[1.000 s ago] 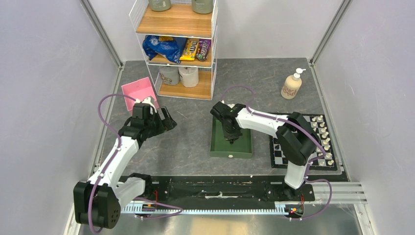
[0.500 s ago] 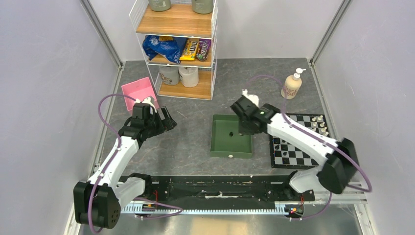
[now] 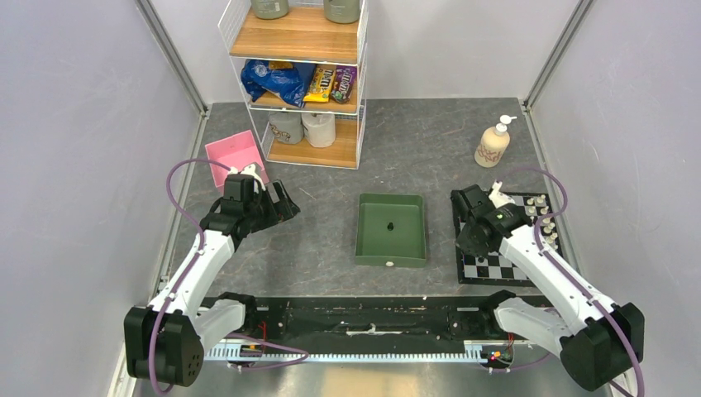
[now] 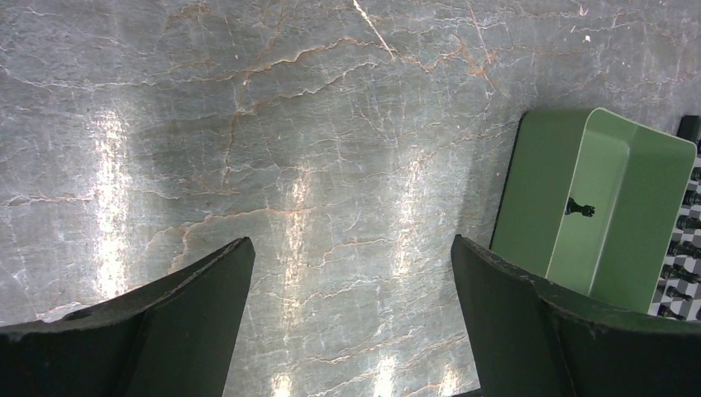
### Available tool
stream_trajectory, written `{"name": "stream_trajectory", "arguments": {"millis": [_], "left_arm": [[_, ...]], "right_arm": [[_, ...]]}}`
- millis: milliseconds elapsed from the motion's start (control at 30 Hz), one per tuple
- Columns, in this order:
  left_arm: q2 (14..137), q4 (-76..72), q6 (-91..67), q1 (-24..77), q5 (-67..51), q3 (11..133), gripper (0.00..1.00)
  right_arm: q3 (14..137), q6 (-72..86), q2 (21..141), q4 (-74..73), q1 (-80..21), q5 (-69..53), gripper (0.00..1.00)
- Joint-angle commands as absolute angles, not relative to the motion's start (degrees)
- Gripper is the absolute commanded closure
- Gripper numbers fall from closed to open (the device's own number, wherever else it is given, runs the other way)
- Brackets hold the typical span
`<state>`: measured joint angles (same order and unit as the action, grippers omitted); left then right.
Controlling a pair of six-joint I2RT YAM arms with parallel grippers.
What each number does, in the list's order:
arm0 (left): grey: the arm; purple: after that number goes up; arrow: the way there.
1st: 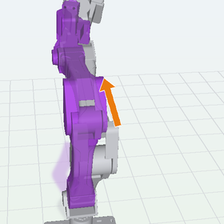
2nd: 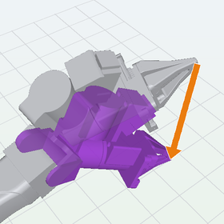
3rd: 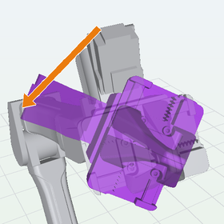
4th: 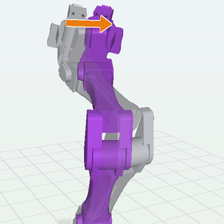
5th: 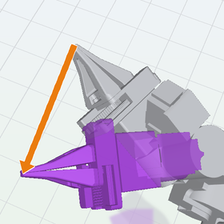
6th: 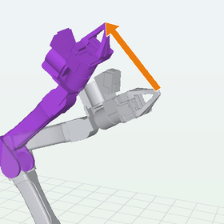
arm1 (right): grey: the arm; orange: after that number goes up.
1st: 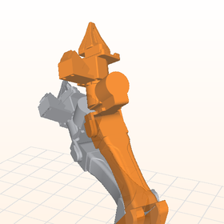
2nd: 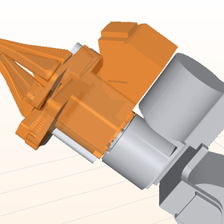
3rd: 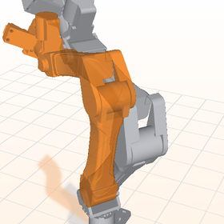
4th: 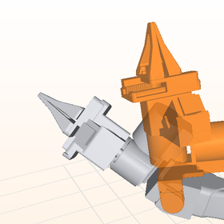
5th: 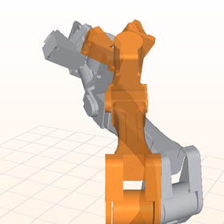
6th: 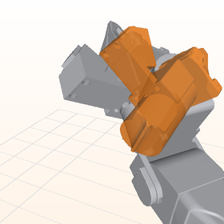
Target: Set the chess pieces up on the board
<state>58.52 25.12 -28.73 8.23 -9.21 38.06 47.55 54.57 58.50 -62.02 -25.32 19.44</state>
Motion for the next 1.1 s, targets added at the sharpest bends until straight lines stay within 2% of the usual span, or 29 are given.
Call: {"name": "stream_trajectory", "arguments": {"millis": [0, 433, 1067], "left_arm": [[58.3, 23.03, -30.17, 8.29, -10.26, 39.42, 0.04], [58.88, 23.03, -30.28, 8.28, -10.45, 39.48, 0.04], [59.36, 22.8, -30.76, 8.28, -10.83, 39.58, 0.04]], "right_arm": [[44.67, 61.01, 58.49, -63.43, -23.31, 22.21, 0.93], [38.7, 59.43, 61.0, -56.01, -17.15, 19.81, 0.93], [37.09, 56.32, 61.78, -52.89, -14.5, 18.88, 0.89]]}}
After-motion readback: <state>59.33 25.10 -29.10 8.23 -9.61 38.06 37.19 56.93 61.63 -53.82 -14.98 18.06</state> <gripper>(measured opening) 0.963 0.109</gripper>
